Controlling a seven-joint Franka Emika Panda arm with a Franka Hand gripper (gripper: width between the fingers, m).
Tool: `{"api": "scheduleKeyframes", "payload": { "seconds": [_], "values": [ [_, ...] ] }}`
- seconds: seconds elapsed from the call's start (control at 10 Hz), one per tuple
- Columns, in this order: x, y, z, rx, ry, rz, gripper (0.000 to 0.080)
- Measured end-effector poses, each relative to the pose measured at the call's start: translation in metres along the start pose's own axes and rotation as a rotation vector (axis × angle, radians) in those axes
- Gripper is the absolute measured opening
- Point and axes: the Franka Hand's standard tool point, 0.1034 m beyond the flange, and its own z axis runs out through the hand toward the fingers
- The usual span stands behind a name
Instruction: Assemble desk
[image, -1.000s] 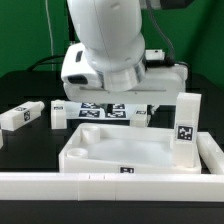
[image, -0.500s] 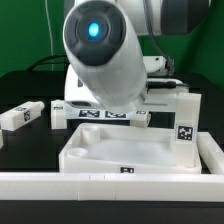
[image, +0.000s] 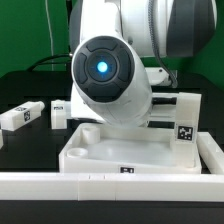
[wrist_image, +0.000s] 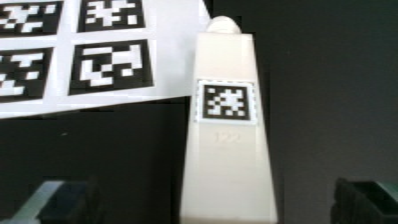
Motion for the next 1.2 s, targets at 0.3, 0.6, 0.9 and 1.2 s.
{"api": "scheduleKeyframes", "payload": {
  "seconds": [0.3,0.6,0.9,1.2],
  "values": [
    [0.007,-0.003,0.007,-0.007,0.01,-0.002,0.0649],
    [0.008,-0.003,0.006,-0.006,0.015,-0.002,0.054],
    [0.007,-0.003,0.006,-0.006,0.015,-0.003,0.0284],
    [-0.001,-0.004,-0.009,-0.004,0.012,-0.017,0.0284]
  ]
}}
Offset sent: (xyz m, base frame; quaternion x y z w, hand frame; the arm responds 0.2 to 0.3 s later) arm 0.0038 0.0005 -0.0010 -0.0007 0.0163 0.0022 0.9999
